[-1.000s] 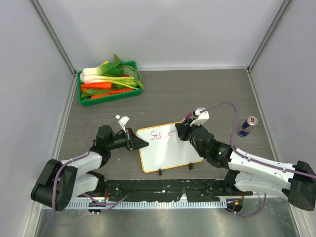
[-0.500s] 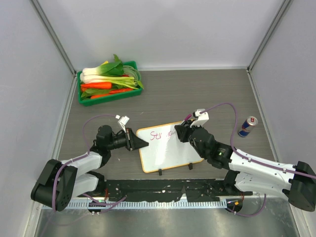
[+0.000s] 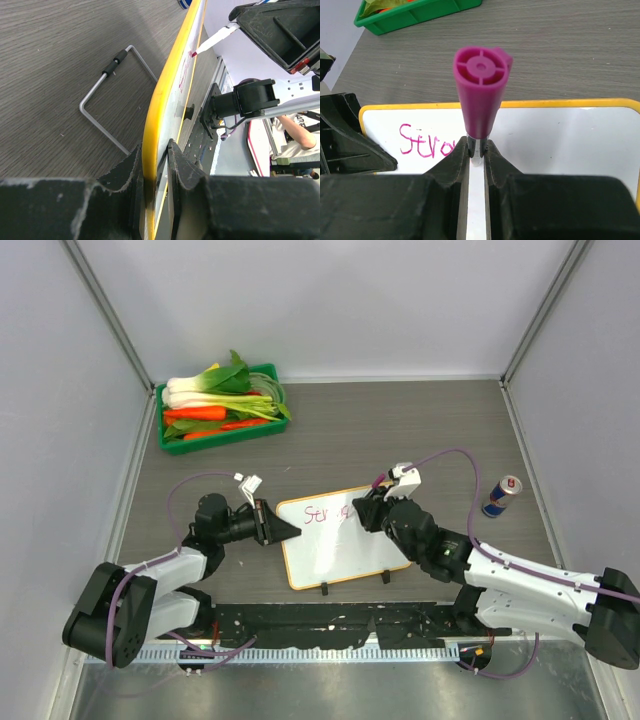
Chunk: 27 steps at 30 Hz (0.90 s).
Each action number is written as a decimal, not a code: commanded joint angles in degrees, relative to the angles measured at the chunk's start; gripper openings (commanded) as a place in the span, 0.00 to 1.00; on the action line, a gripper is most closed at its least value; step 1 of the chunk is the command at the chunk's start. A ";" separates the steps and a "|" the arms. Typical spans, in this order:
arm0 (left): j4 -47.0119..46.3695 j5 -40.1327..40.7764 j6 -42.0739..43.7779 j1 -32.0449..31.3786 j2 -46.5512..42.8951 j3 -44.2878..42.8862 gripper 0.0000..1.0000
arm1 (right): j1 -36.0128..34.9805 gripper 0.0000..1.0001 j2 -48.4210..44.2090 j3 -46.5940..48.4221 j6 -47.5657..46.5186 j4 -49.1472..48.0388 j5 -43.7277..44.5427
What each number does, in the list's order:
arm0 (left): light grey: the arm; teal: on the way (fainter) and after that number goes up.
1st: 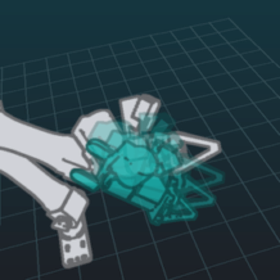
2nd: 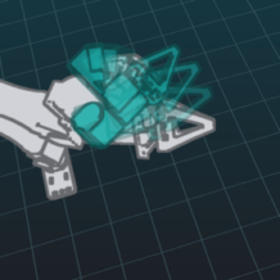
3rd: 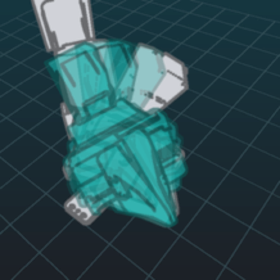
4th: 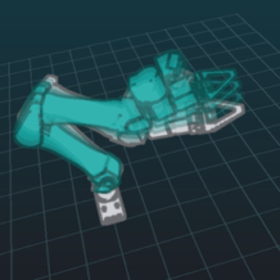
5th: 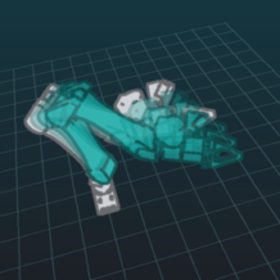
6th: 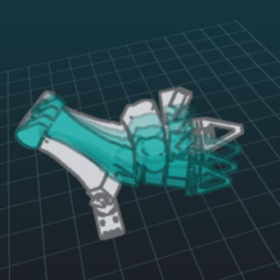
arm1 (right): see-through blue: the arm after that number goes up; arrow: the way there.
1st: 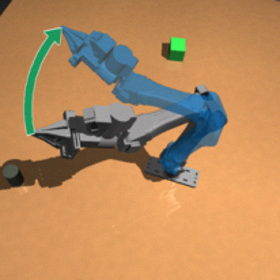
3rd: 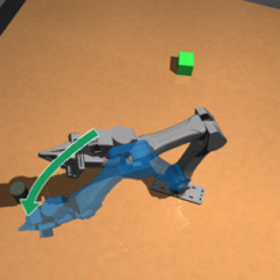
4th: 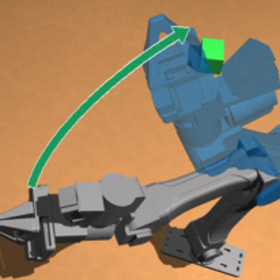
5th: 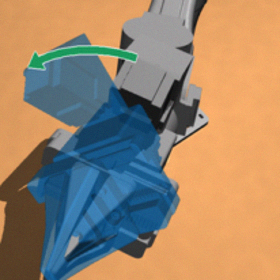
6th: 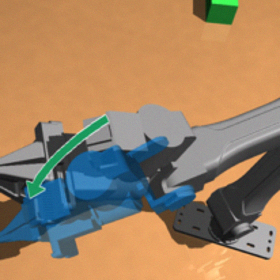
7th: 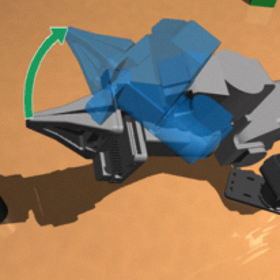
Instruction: Write a sentence on the whiteboard
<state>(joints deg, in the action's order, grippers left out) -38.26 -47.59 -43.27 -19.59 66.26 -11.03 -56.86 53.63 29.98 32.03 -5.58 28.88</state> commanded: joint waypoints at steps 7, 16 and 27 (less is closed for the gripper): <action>2.23 3.03 3.72 0.08 0.89 -0.49 0.00 | 0.35 0.01 -0.80 -1.94 -0.30 5.23 -0.67; 2.23 3.12 3.72 0.00 0.98 -0.49 0.00 | 0.35 0.01 0.16 -2.29 -0.13 2.60 -3.13; 2.14 3.12 3.71 0.00 0.80 -0.40 0.00 | 0.43 0.01 2.54 -0.36 -0.48 -1.00 -3.49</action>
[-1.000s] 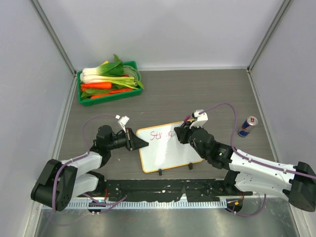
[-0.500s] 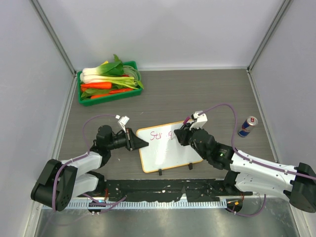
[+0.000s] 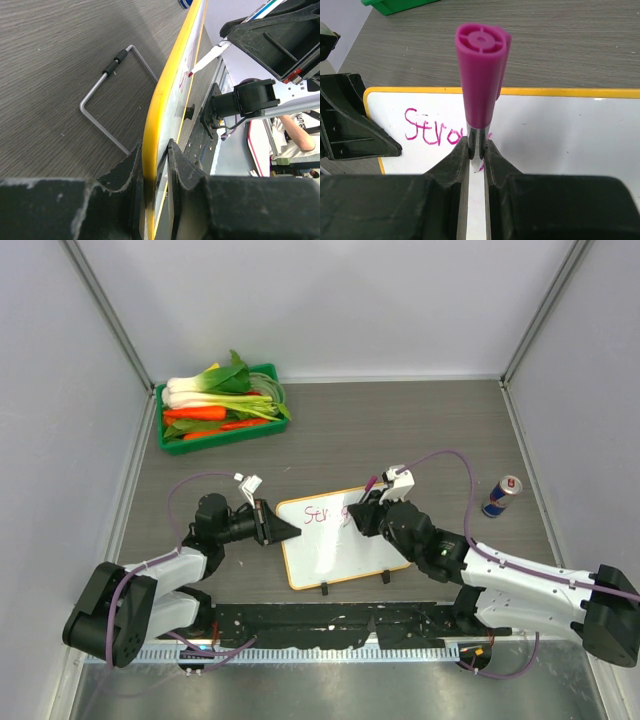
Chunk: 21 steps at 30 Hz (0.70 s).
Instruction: Write a sentence on the whiteboard
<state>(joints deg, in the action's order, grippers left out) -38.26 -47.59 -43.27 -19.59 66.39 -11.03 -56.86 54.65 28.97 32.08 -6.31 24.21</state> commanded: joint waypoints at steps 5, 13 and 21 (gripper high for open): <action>2.23 3.03 3.71 0.00 0.76 -0.49 0.00 | 0.35 0.01 1.42 1.26 -0.52 -1.43 0.84; 2.31 3.03 3.72 0.00 0.58 -0.40 0.00 | 0.35 0.01 -0.42 1.44 0.44 -2.04 0.14; 2.49 3.12 3.71 0.00 -0.03 -0.22 0.00 | 0.52 0.01 -7.98 1.79 0.36 -2.48 -2.32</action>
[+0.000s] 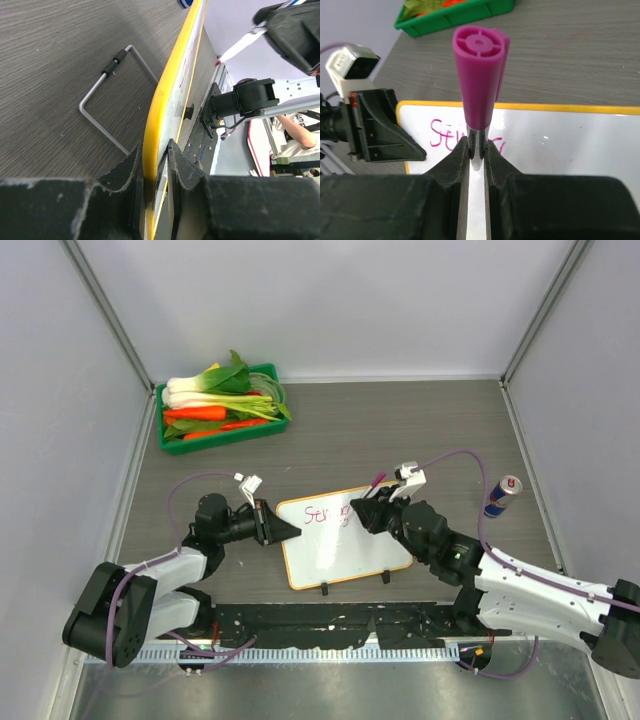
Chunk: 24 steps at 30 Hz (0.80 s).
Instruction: Write a sentence on the whiteboard
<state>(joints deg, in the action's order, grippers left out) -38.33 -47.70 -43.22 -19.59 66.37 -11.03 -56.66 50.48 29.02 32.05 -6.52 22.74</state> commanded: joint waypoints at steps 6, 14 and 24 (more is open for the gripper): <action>2.82 3.49 3.67 0.00 -0.45 -0.14 0.00 | 1.11 0.01 -5.92 3.50 -0.32 -1.12 -0.16; 2.82 3.41 3.76 0.00 -0.19 -0.22 0.00 | 2.96 0.01 -5.57 3.68 -0.59 -0.07 -0.86; 2.64 3.32 3.67 0.00 0.60 -0.40 0.00 | 6.39 0.01 -7.50 2.37 -0.33 1.16 -3.93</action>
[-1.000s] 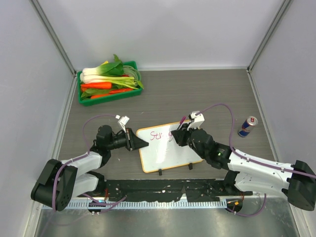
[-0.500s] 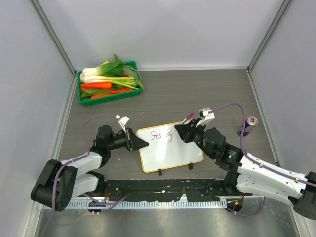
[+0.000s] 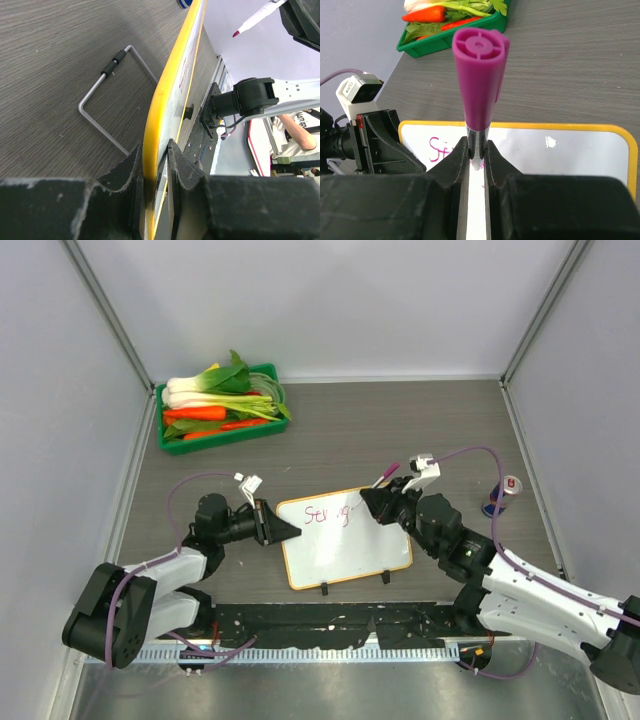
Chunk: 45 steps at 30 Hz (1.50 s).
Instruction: Write a sentence on the whiteboard
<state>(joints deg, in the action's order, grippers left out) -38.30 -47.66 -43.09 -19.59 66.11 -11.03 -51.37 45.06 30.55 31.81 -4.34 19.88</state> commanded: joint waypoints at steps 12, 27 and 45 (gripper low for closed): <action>2.62 3.36 3.54 0.00 0.95 -0.49 0.00 | 3.56 0.01 -3.84 -1.19 0.00 0.47 -1.42; 2.71 3.71 3.54 -0.09 0.69 -0.40 0.00 | 4.35 0.01 -3.05 0.31 -2.55 0.65 -1.51; 2.97 3.71 3.72 0.00 0.78 -0.49 0.00 | 4.53 0.01 -3.48 0.04 -3.07 0.21 -1.51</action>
<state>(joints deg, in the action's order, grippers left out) -38.30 -47.70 -43.09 -19.59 66.37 -11.03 -47.11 42.37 29.41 29.95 -1.65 18.31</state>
